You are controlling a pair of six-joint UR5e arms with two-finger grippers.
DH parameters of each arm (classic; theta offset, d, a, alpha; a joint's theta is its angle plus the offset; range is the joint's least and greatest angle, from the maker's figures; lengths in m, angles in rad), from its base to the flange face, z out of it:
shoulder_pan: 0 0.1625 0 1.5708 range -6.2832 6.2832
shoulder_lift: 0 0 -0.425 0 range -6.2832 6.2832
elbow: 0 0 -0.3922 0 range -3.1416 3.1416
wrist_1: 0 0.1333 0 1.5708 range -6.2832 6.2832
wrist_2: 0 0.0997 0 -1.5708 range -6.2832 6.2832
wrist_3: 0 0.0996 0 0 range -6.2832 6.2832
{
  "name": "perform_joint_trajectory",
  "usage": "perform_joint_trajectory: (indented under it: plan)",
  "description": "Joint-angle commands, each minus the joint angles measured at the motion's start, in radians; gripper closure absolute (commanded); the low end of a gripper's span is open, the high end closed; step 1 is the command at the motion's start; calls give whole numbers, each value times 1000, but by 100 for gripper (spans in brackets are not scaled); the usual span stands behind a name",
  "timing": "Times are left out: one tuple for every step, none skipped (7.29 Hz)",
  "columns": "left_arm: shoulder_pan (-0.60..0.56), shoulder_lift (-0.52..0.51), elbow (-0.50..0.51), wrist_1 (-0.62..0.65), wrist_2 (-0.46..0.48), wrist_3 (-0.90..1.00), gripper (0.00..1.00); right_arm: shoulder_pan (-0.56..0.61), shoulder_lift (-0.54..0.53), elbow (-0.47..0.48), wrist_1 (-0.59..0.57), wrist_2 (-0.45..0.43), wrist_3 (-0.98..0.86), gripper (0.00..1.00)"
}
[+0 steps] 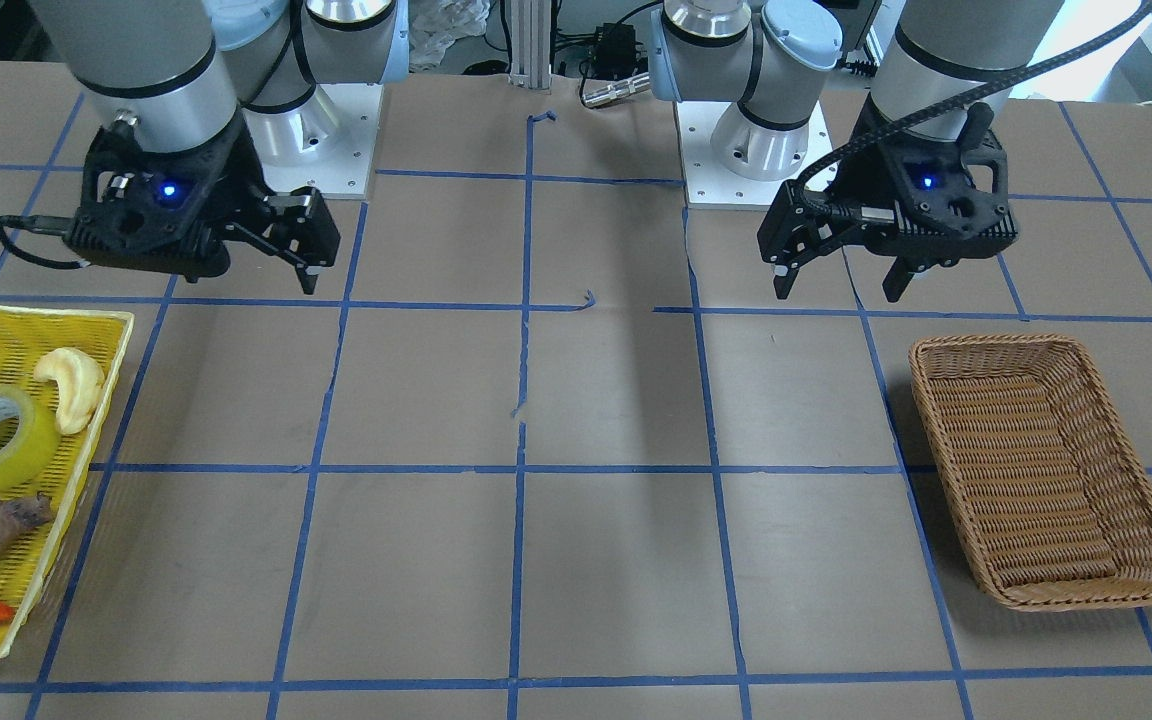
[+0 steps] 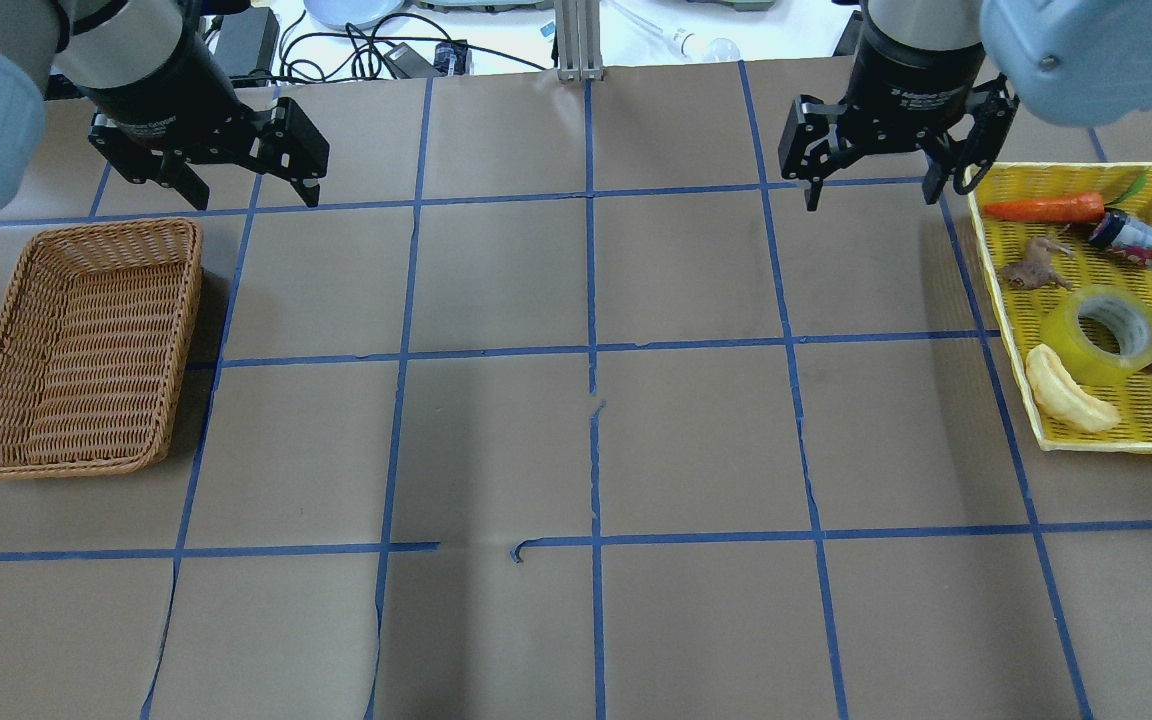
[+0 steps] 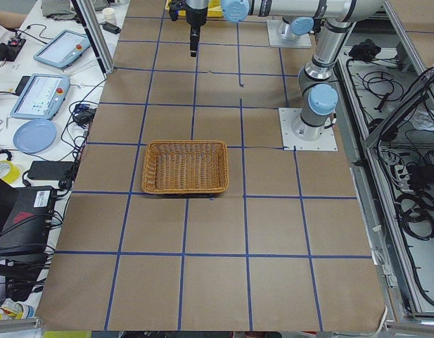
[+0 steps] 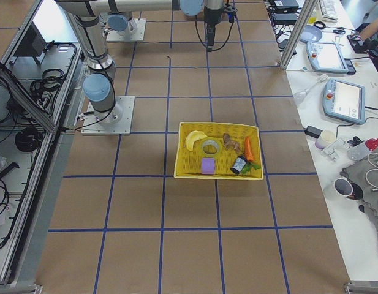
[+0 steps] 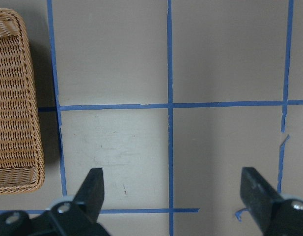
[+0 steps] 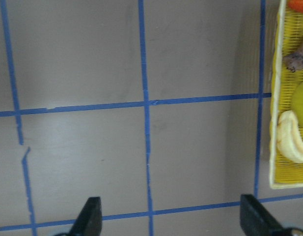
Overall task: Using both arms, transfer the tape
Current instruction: 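Move the right gripper over the yellow tray and grasp the tape roll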
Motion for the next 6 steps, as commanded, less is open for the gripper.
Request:
perform_joint_trajectory:
  plan:
    - [0,0,0,0,0,5,0,-171,5,53,-42,-47,-298,0]
    - [0,0,0,0,0,3,0,-290,14,102,-104,-40,-358,0]
    - [0,0,0,0,0,5,0,-402,34,163,-175,-37,-570,0]
    - [0,0,0,0,0,5,0,-488,75,227,-317,-8,-733,0]
    - [0,0,0,0,0,5,0,-544,106,279,-425,30,-817,0]
    - [0,0,0,0,0,5,0,-561,141,316,-455,44,-827,0]
